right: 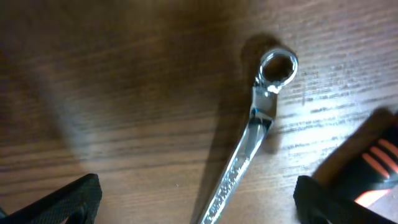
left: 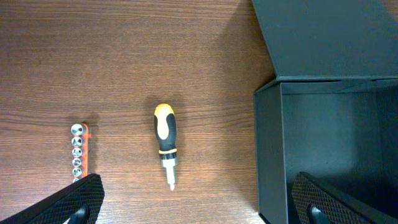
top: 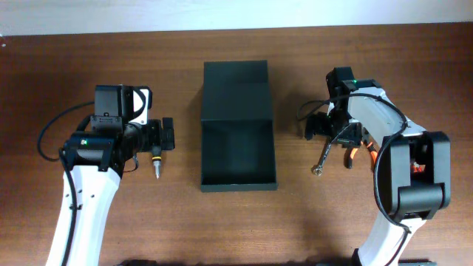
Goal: Pack container
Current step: 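Move the right gripper down over the silver wrench, then grasp the silver wrench with the right gripper and lift it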
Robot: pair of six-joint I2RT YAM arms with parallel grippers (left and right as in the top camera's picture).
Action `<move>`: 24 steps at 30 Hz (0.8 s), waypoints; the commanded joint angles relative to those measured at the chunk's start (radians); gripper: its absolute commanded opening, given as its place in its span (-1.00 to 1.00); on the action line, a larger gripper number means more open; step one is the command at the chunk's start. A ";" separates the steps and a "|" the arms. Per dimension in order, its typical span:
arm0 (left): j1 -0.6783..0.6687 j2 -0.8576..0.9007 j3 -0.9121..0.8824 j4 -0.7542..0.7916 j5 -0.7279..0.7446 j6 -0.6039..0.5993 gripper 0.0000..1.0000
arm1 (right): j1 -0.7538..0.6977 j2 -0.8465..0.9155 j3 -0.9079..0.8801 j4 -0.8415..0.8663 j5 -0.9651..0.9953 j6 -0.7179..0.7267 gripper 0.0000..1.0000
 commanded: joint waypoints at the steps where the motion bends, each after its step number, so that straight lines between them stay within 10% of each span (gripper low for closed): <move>1: 0.005 0.000 0.019 -0.001 0.014 0.016 0.99 | -0.005 0.014 0.001 0.012 0.009 0.005 0.97; 17: 0.005 0.000 0.019 -0.002 0.014 0.016 0.99 | -0.005 0.020 -0.128 0.119 0.009 0.005 0.99; 24: 0.005 0.000 0.019 -0.005 0.014 0.016 0.99 | -0.005 0.020 -0.138 0.118 0.009 0.005 0.05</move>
